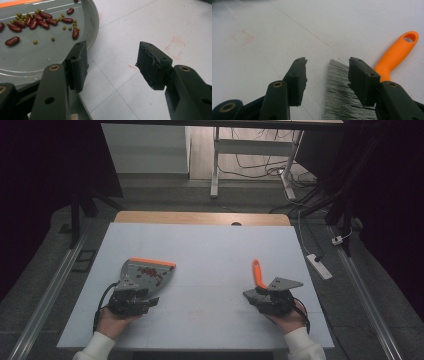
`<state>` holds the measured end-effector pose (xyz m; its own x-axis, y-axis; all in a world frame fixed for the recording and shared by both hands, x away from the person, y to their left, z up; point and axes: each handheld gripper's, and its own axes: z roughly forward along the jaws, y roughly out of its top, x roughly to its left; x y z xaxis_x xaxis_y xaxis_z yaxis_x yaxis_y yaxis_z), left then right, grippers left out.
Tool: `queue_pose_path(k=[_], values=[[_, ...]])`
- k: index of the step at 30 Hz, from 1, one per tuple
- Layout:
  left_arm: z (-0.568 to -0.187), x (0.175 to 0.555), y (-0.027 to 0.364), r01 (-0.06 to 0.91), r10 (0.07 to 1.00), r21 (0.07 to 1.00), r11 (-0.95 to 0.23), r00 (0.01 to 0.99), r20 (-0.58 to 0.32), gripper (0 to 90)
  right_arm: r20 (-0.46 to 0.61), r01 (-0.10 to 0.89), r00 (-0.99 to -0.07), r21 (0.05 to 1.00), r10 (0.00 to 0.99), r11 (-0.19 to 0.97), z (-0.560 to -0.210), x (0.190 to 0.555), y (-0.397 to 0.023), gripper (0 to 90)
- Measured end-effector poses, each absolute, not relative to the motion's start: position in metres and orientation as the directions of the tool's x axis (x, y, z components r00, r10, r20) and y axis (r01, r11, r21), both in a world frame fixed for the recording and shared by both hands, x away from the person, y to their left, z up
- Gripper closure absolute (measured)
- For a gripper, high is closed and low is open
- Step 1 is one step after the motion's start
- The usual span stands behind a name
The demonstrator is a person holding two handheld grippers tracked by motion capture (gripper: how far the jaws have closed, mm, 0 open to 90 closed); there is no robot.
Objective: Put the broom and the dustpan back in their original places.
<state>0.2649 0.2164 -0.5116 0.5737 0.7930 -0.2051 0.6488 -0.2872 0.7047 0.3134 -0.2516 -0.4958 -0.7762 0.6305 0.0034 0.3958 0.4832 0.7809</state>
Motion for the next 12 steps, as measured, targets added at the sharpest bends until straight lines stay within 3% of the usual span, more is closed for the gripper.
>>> queue_pose_path(k=[12], values=[[-0.5118, 0.2649, 0.2162, 0.647, 0.79, 0.707, -0.287, 0.577, -0.207, 42.7, 0.002, 0.395, -0.778, 0.779, 0.628, 0.486, -0.4969, 0.3129, -0.2525, 47.9]])
